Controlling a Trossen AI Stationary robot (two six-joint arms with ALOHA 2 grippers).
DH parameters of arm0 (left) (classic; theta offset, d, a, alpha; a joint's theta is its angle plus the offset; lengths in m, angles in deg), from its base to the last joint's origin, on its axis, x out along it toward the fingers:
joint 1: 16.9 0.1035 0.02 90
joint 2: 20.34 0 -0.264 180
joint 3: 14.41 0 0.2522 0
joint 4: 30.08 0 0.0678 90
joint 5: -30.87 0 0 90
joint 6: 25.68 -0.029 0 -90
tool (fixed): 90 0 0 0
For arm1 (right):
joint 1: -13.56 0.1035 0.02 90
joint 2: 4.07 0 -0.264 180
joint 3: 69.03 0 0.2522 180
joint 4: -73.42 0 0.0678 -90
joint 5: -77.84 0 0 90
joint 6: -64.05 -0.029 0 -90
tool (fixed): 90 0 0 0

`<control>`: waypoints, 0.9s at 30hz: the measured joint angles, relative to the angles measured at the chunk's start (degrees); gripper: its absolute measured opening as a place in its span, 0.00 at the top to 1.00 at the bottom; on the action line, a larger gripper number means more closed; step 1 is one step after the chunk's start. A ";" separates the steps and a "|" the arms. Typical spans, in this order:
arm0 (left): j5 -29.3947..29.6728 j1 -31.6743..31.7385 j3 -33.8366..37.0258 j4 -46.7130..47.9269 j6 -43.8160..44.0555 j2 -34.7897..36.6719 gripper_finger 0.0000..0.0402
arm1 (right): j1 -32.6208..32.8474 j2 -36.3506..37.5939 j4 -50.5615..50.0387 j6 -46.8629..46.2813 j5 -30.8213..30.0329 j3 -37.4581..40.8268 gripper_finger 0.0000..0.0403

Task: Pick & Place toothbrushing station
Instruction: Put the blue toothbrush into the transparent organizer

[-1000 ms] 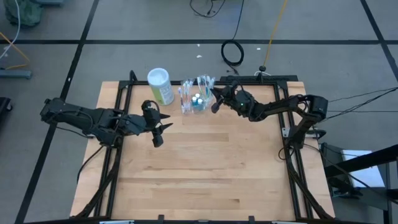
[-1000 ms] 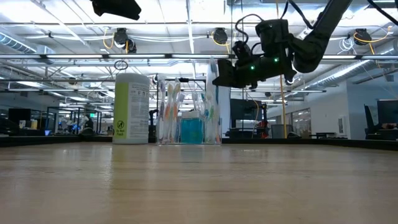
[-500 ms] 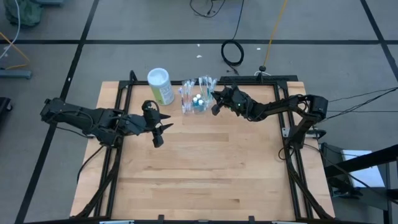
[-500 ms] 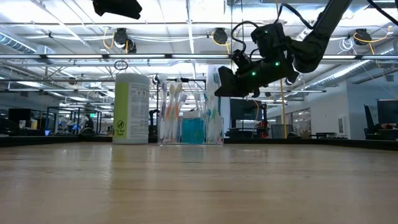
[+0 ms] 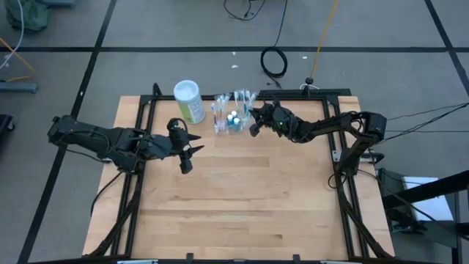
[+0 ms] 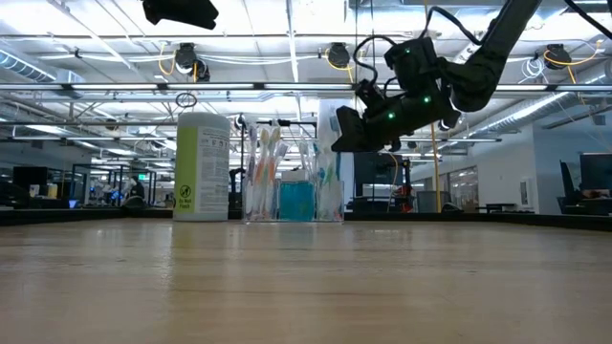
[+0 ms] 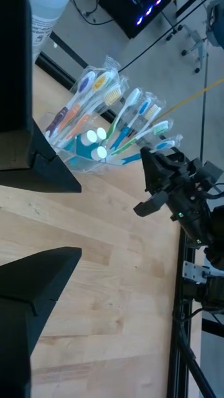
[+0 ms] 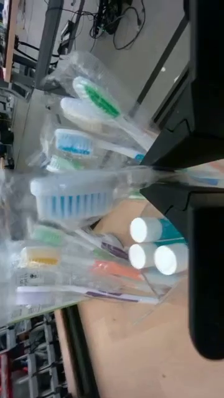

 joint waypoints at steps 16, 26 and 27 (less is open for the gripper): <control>-0.07 -0.01 0.00 0.00 0.00 0.00 0.60 | -0.07 0.00 -4.46 -0.01 0.13 0.04 0.65; -0.09 -0.01 0.00 0.00 0.00 0.00 0.60 | -0.07 2.66 -4.13 0.01 0.00 0.04 0.58; -0.09 -0.01 0.00 0.00 0.00 0.00 0.60 | -0.07 2.80 -3.84 -0.01 0.01 0.02 0.58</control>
